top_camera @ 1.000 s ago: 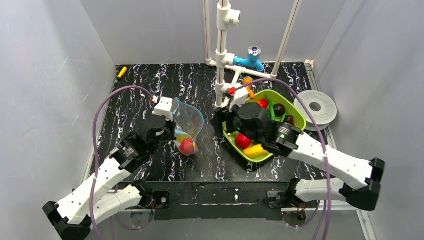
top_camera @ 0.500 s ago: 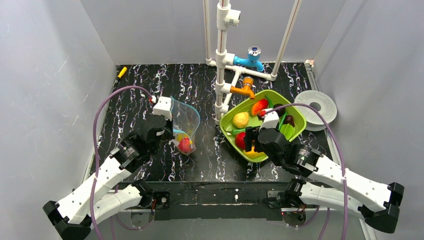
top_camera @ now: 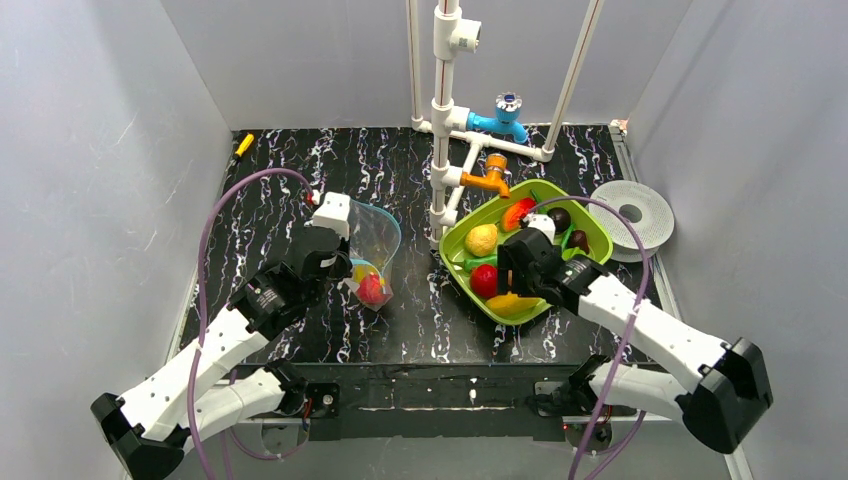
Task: Place the food in the zip-top bag and seal the zipper
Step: Pick up the fake fruit from the bin.
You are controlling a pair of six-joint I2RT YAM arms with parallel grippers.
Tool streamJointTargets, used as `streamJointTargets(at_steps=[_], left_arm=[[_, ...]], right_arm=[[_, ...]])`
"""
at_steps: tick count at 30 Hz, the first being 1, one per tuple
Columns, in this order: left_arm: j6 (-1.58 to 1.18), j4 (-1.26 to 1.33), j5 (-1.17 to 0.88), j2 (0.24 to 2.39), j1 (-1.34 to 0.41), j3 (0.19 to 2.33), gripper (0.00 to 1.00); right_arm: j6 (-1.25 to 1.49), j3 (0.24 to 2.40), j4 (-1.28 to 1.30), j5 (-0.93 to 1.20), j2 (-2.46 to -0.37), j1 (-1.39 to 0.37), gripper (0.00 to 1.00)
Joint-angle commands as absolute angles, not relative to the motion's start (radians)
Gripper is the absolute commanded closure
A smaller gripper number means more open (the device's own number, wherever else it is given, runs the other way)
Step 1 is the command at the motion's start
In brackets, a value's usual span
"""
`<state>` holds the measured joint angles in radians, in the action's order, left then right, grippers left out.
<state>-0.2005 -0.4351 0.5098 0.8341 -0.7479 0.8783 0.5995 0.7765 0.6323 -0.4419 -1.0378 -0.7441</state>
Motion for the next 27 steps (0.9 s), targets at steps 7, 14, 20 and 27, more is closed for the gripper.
streamJointTargets(at_steps=[7, 14, 20, 27], left_arm=[[-0.160, -0.448, 0.496, 0.850, -0.742, 0.933, 1.00], [-0.103, -0.532, 0.398, 0.933, -0.742, 1.076, 1.00], [-0.072, -0.490, 0.464, 0.887, -0.741, 0.975, 1.00], [-0.086, -0.440, 0.437, 0.839, -0.741, 0.912, 1.00]], right_arm=[[0.790, 0.929, 0.812, -0.308, -1.127, -0.691, 0.12], [1.081, 1.127, 1.125, -0.249, -1.279, -0.688, 0.11], [1.191, 1.103, 1.096, -0.250, -1.348, -0.678, 0.20], [1.197, 1.041, 1.010, -0.204, -1.431, -0.643, 0.40]])
